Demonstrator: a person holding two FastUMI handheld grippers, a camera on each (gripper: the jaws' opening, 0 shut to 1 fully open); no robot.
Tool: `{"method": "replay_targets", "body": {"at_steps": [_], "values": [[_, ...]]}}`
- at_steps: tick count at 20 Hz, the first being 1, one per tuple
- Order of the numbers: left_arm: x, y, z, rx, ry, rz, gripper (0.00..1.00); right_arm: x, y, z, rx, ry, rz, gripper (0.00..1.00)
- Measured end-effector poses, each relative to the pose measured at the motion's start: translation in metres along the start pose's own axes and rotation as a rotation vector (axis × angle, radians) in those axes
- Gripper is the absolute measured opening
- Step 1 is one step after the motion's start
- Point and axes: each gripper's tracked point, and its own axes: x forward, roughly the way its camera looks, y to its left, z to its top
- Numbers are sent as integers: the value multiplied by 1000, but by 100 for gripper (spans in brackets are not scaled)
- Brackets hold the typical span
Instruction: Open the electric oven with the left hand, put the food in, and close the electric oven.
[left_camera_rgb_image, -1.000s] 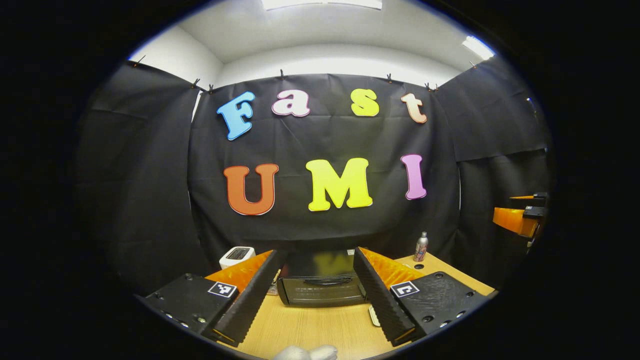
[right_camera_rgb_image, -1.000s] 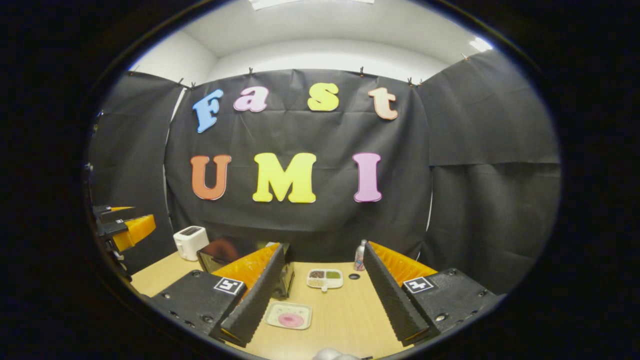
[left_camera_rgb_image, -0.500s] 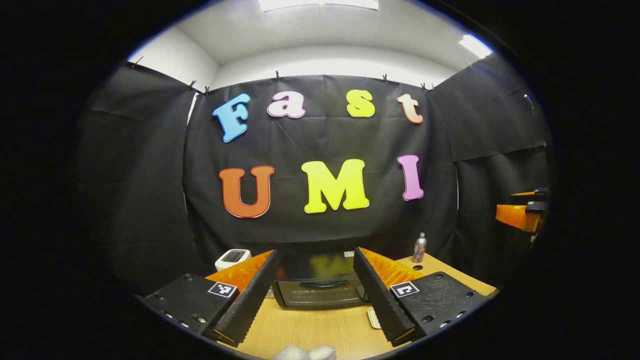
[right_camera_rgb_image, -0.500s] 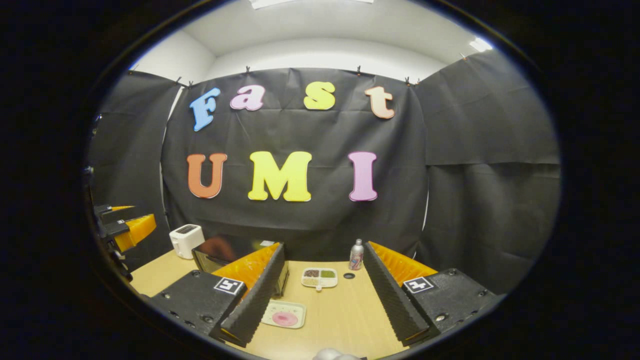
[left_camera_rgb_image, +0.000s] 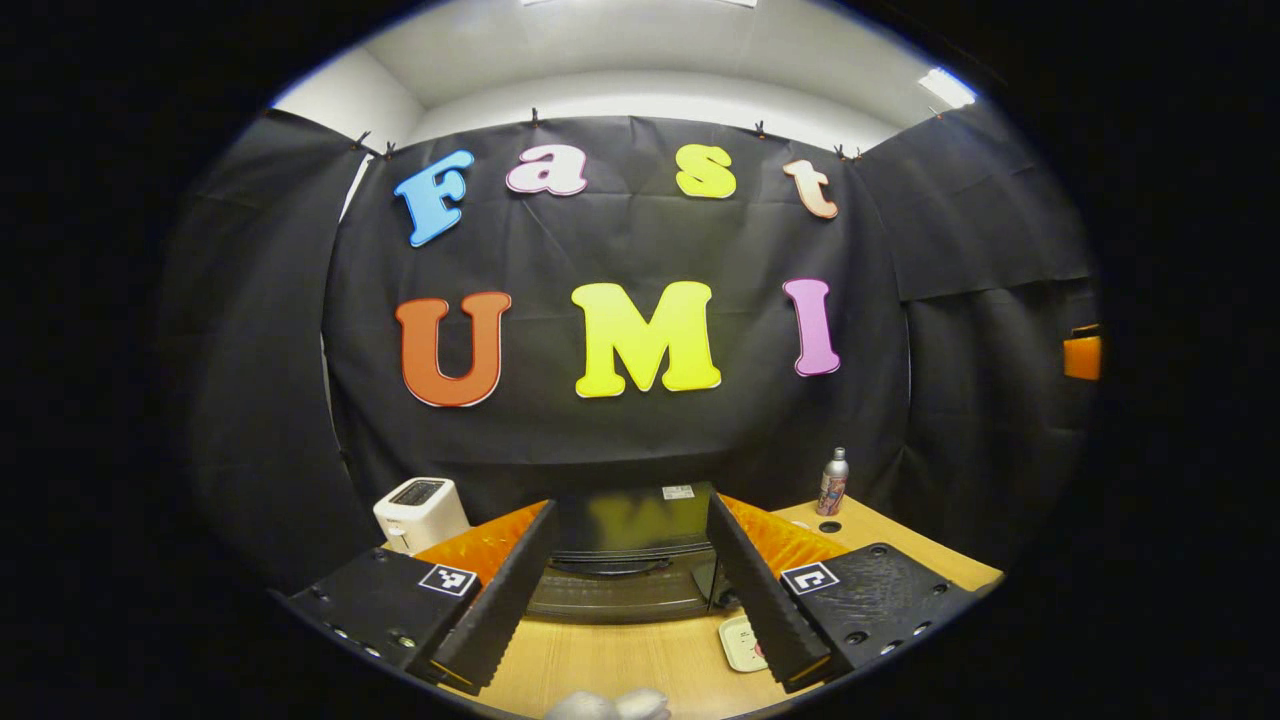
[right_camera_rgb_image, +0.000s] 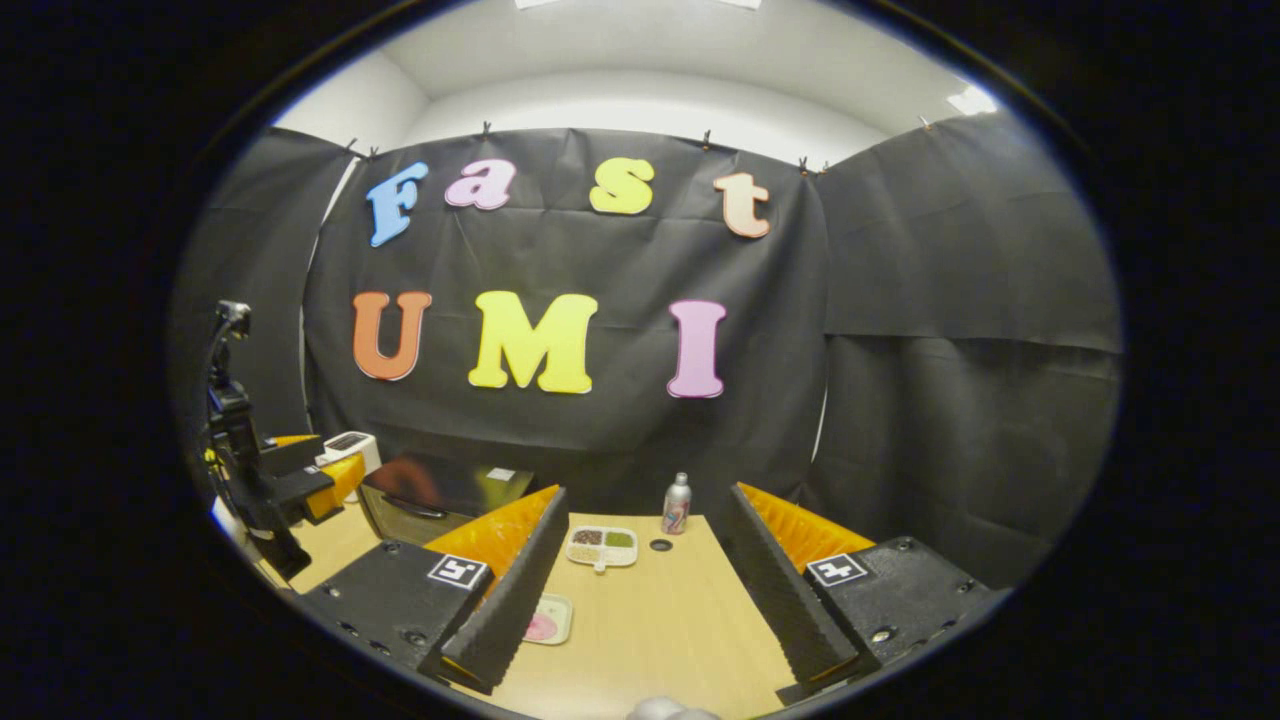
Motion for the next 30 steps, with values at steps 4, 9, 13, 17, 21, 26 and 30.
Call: {"method": "replay_targets", "body": {"at_steps": [4,9,13,17,21,26,30], "values": [[43,3,-28,-7,60,15,96,-5,-18,-6,6,29,-49,96],[91,11,-70,15,124,29,97,-11,-29,-18,23,72,-102,96],[114,18,-103,-19,186,29,97,-9,-31,-27,25,97,-126,97],[126,23,-126,-12,228,45,96,-4,-26,-30,17,112,-128,96],[124,28,-133,3,259,46,98,3,-16,-29,12,119,-100,97],[123,27,-138,-15,270,39,97,3,-9,-29,21,117,-80,96],[111,27,-139,-6,270,36,97,0,-8,-32,24,121,-74,96]]}}
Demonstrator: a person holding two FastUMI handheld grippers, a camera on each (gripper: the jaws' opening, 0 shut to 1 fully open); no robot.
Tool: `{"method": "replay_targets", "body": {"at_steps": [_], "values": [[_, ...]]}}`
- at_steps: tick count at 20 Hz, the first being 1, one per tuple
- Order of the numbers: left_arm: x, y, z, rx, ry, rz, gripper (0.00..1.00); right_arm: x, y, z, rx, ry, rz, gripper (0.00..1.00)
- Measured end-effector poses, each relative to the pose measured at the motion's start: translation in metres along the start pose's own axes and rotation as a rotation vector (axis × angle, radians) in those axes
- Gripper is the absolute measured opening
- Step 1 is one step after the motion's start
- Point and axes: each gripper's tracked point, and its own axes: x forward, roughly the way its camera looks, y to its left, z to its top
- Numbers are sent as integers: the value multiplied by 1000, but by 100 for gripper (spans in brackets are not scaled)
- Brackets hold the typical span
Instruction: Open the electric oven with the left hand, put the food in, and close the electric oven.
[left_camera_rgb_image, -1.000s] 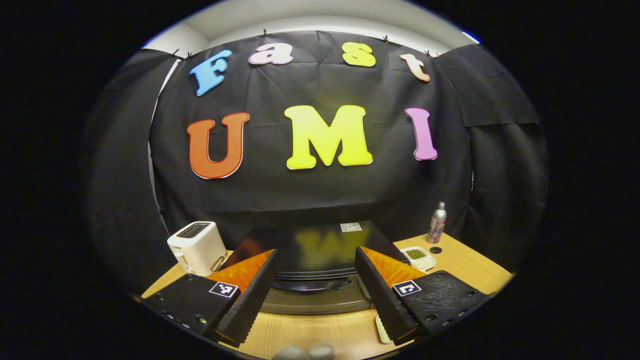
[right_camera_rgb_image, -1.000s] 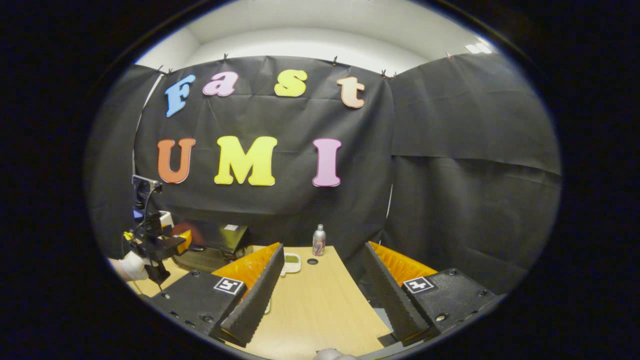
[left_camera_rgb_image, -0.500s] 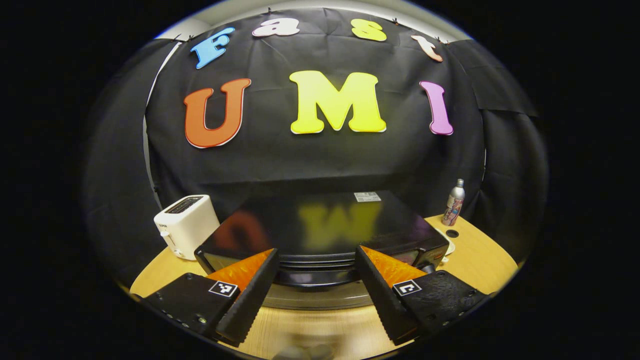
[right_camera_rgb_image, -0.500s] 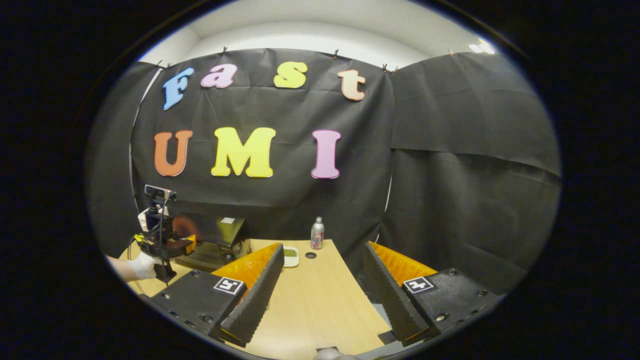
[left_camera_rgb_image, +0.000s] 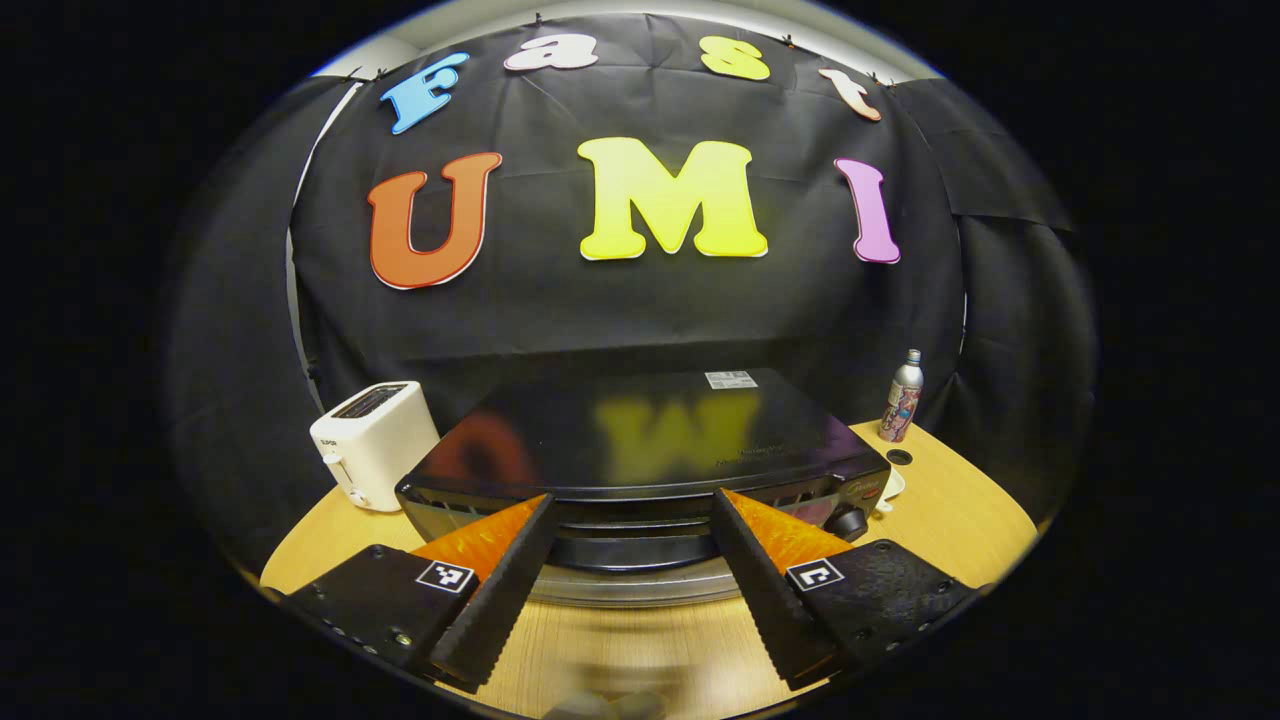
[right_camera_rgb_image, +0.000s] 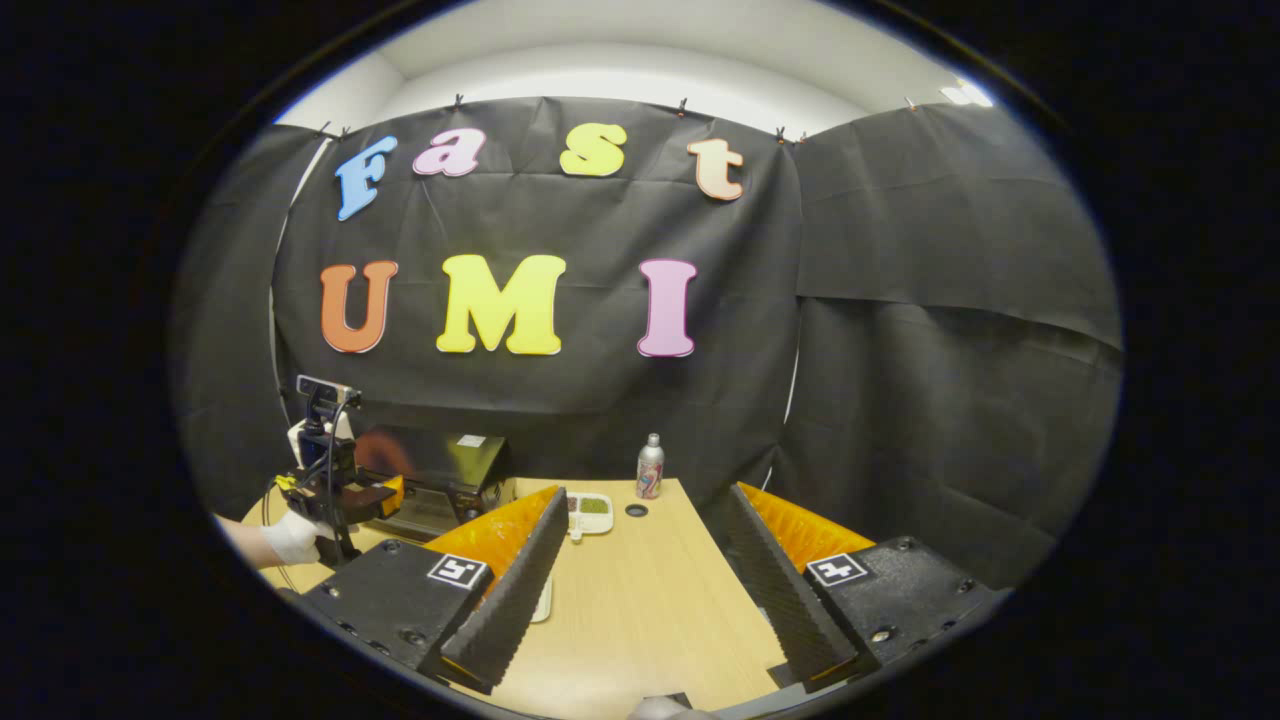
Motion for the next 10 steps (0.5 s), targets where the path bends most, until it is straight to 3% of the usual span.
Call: {"method": "replay_targets", "body": {"at_steps": [10], "values": [[-43,-2,-34,0,32,-30,97,-5,18,-8,4,12,50,97]]}}
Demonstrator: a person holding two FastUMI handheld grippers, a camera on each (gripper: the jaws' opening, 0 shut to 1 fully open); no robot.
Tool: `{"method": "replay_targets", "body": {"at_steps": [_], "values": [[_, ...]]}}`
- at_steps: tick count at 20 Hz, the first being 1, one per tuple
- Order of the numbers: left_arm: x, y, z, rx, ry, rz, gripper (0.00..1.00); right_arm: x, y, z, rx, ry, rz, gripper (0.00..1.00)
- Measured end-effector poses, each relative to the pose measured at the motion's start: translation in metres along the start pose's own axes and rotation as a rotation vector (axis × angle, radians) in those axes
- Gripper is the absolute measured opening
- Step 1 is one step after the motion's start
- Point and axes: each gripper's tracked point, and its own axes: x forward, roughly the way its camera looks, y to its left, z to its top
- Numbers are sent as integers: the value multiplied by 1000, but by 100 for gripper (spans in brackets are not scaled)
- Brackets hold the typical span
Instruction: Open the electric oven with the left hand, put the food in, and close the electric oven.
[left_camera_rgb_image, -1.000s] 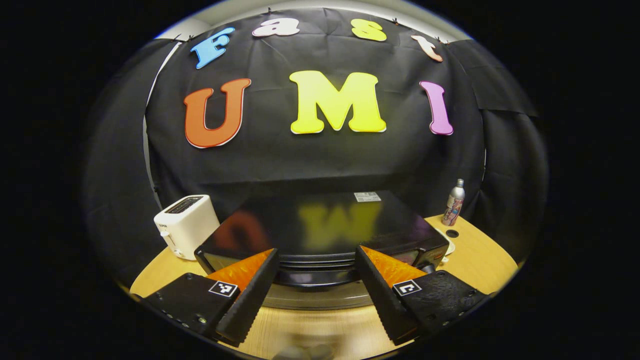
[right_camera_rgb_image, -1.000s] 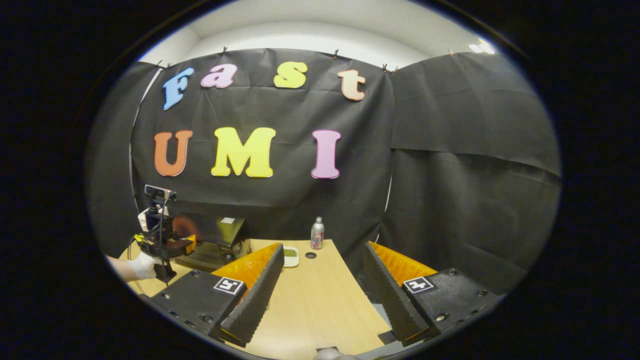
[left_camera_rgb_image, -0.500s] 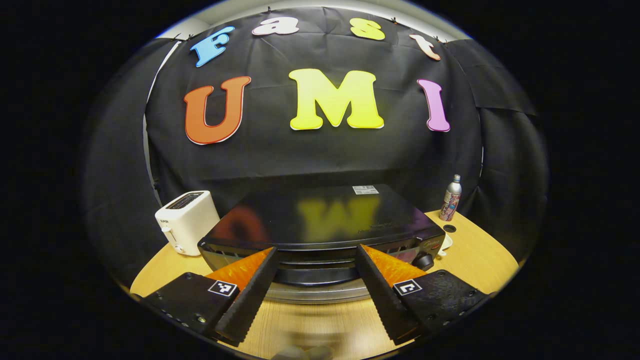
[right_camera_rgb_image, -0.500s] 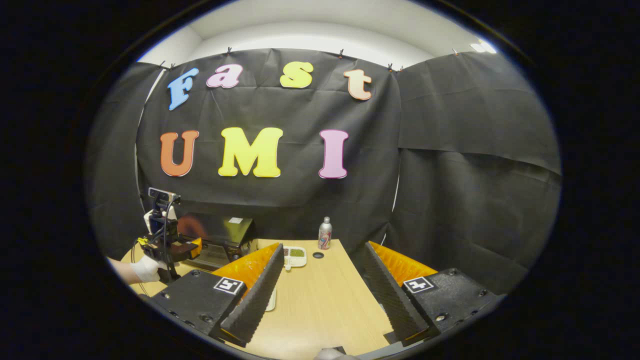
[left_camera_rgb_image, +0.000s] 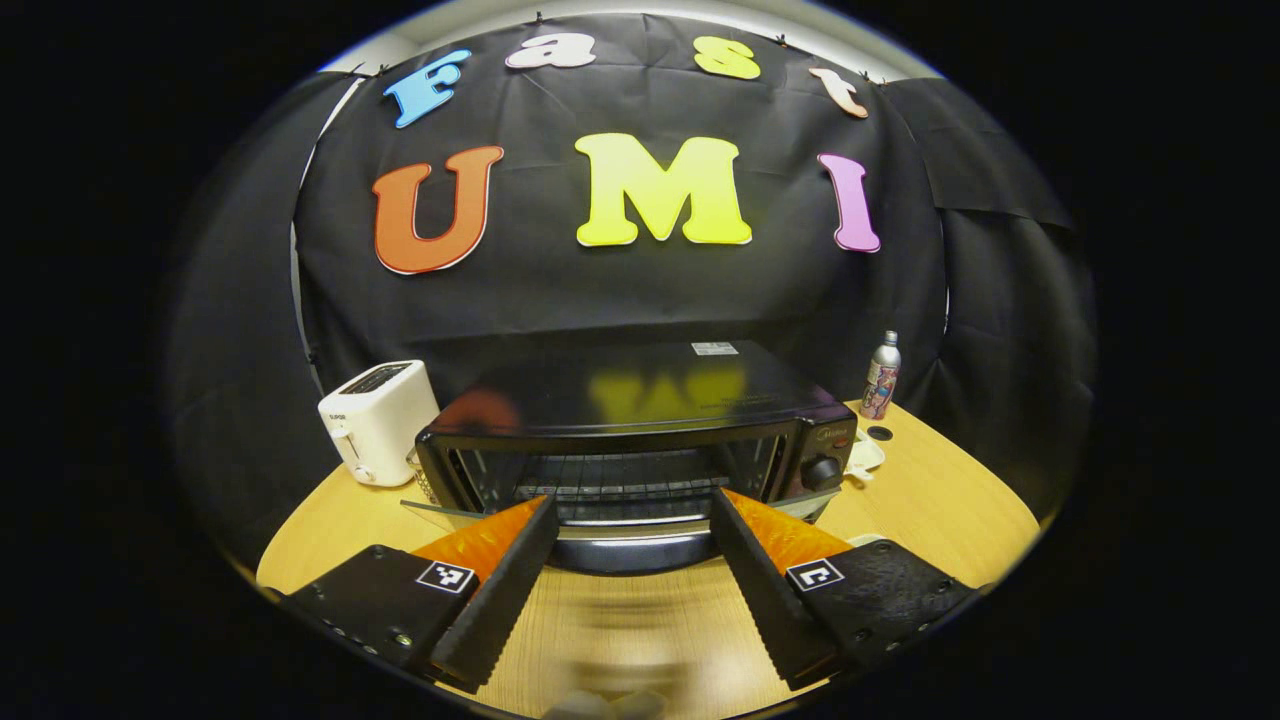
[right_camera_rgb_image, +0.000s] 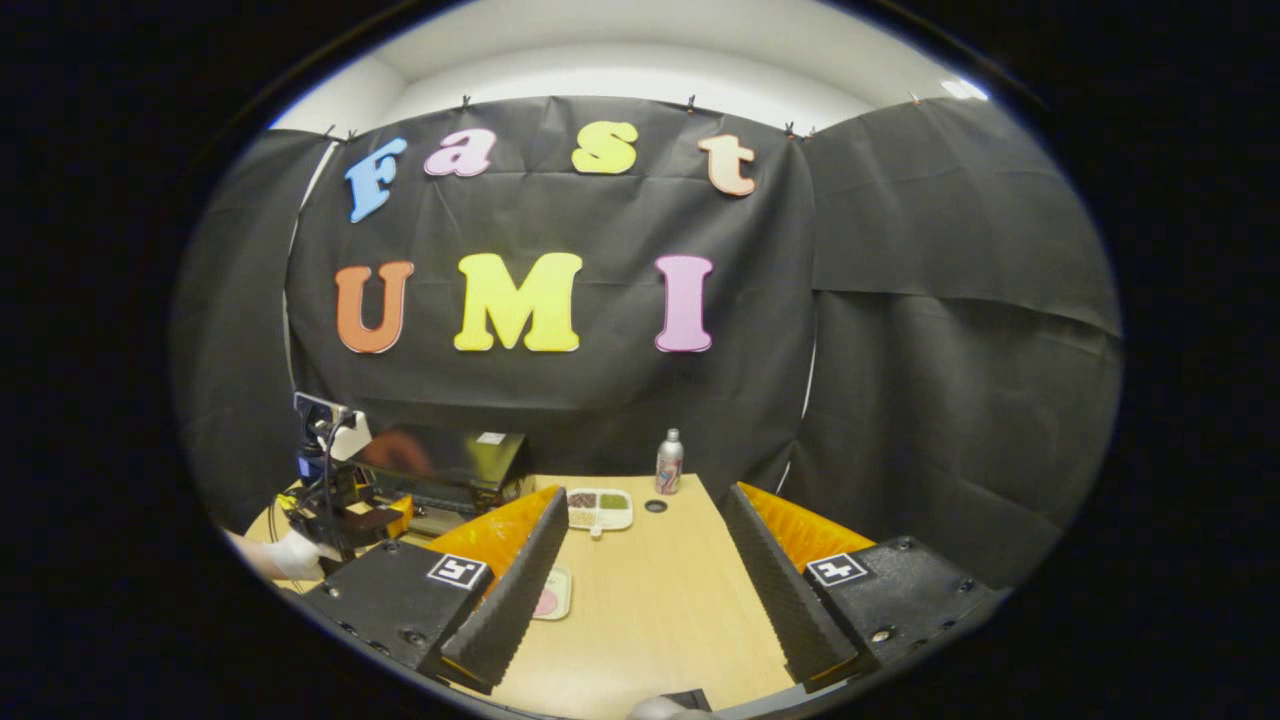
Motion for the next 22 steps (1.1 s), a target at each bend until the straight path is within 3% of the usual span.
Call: {"method": "replay_targets", "body": {"at_steps": [22], "values": [[-46,-4,-133,1,226,-6,97,-19,-7,-24,-24,45,-2,96]]}}
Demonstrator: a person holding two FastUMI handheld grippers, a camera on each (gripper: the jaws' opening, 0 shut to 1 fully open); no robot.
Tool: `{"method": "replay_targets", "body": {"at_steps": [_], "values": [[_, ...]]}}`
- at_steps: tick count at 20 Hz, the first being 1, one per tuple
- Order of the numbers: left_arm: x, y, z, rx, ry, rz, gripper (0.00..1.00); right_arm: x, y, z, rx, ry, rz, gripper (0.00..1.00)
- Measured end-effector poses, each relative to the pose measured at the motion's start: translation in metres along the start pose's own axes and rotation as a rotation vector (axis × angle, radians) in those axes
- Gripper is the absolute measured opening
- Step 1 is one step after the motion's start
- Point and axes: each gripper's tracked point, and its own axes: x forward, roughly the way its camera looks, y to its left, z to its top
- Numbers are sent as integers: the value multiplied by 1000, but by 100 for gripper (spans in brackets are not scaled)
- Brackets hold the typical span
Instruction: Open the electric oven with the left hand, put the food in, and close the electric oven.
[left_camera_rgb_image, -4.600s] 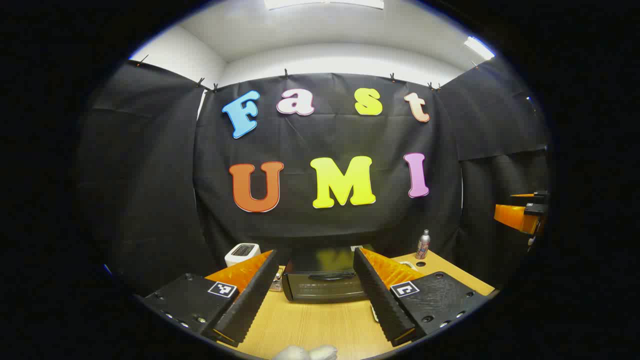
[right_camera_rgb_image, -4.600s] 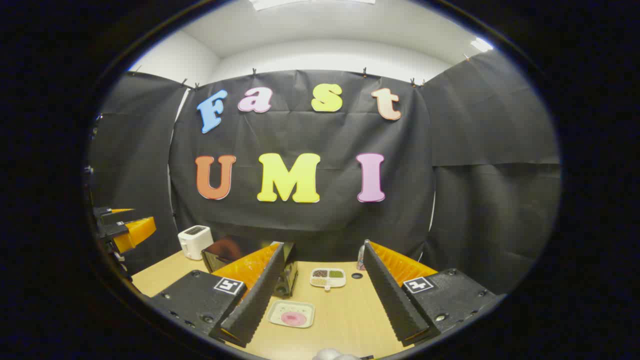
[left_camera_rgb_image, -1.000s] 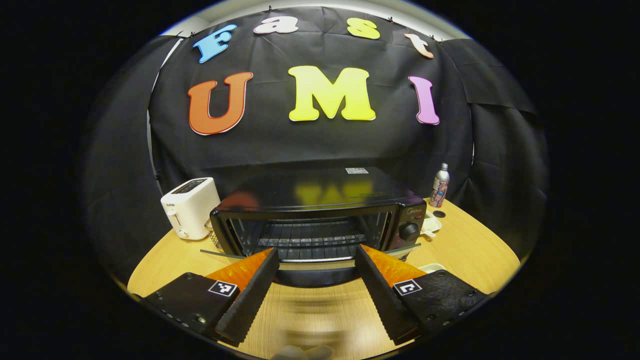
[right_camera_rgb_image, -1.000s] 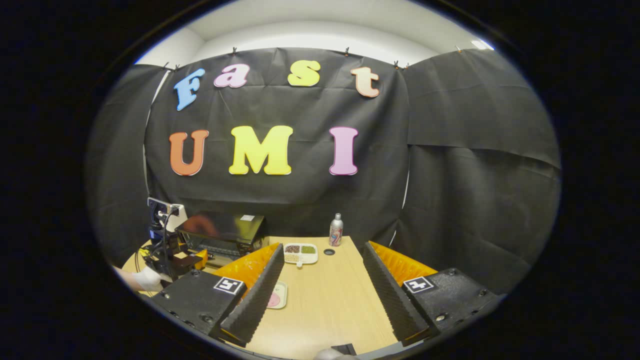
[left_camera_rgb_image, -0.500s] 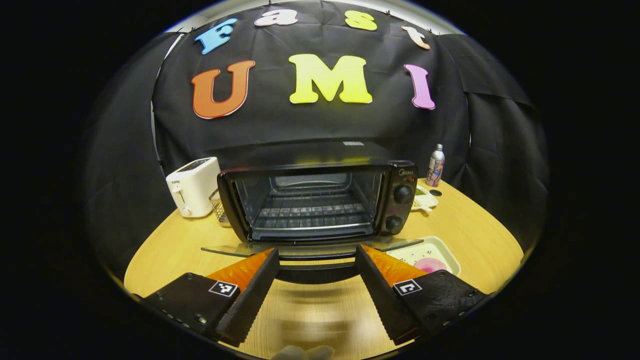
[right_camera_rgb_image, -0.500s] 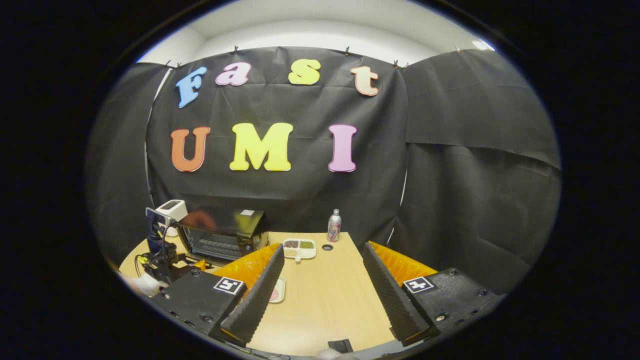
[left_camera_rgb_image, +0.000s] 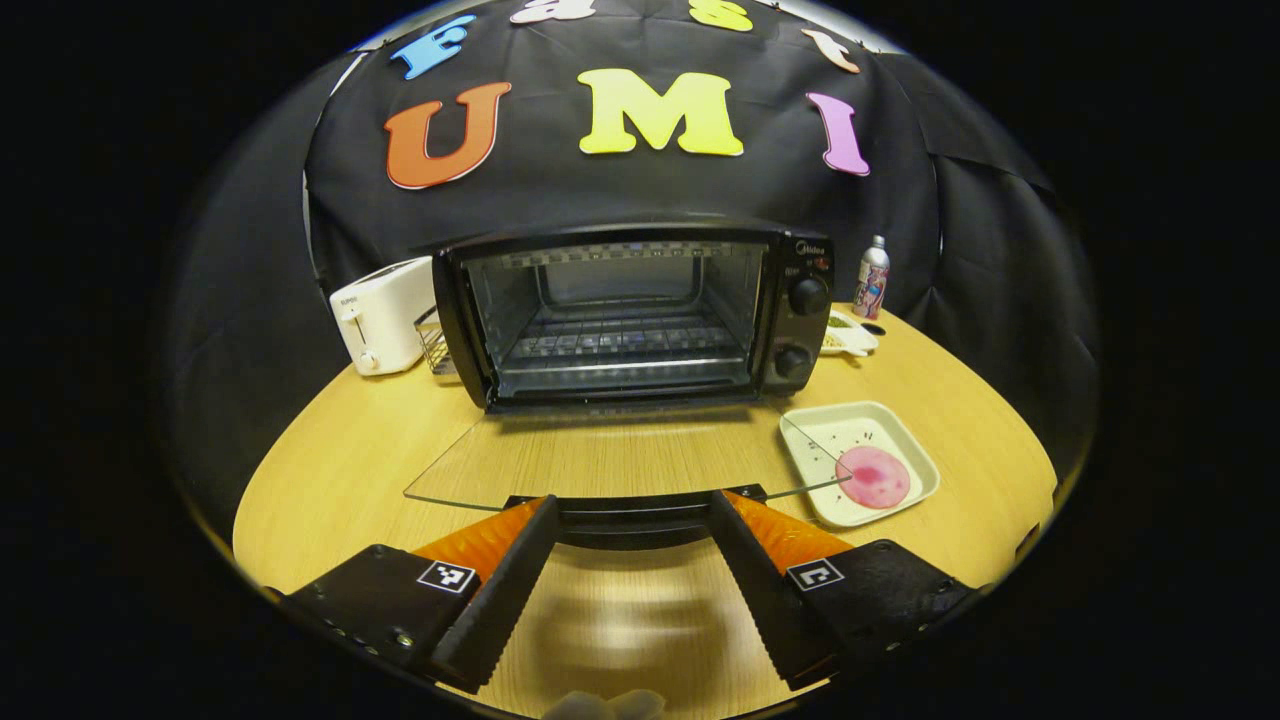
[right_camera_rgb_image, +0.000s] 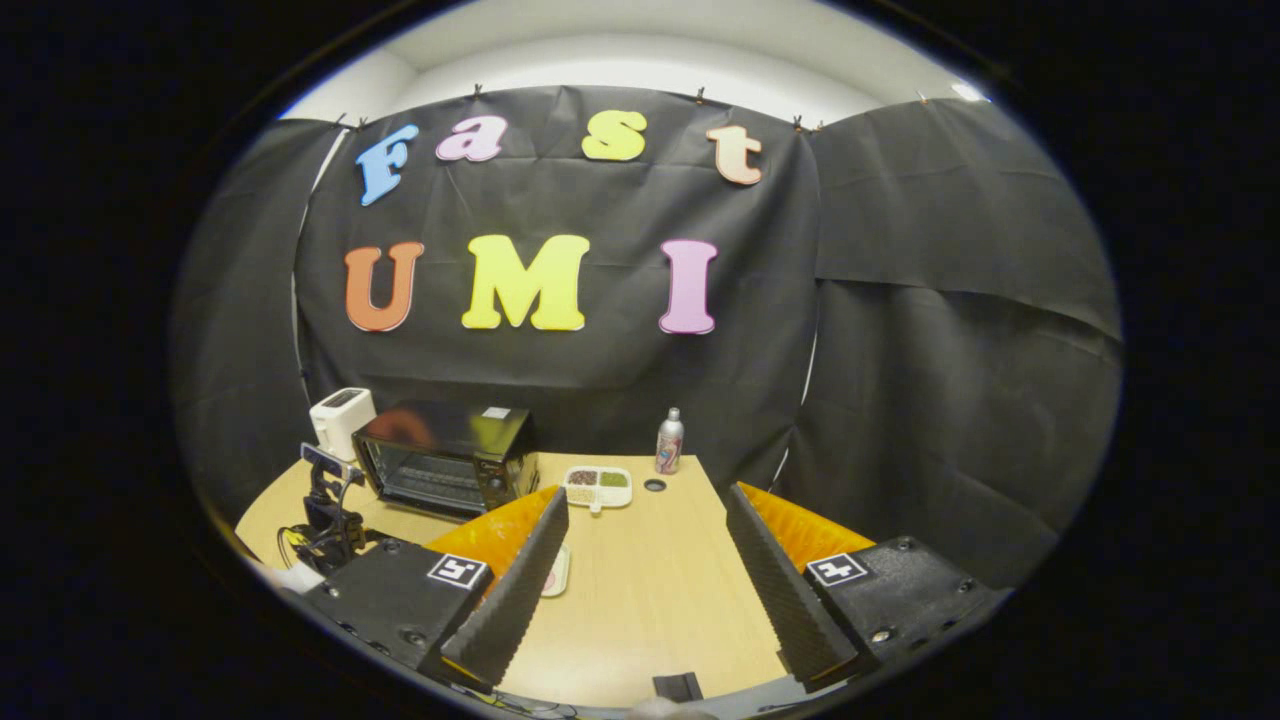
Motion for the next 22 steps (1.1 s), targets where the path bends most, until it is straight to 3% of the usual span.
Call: {"method": "replay_targets", "body": {"at_steps": [4,8,11,16,22], "values": [[8,-1,-29,-6,66,-2,97,-1,-3,-5,-1,13,-6,96],[11,-3,-34,14,71,-4,97,-1,0,-9,-12,24,-5,100],[12,1,-38,-10,83,-4,98,2,2,-16,-4,35,2,97],[-9,6,-20,-26,12,-14,97,10,3,-27,-5,51,16,96],[-82,21,32,-24,-138,9,97,52,24,-57,17,118,102,97]]}}
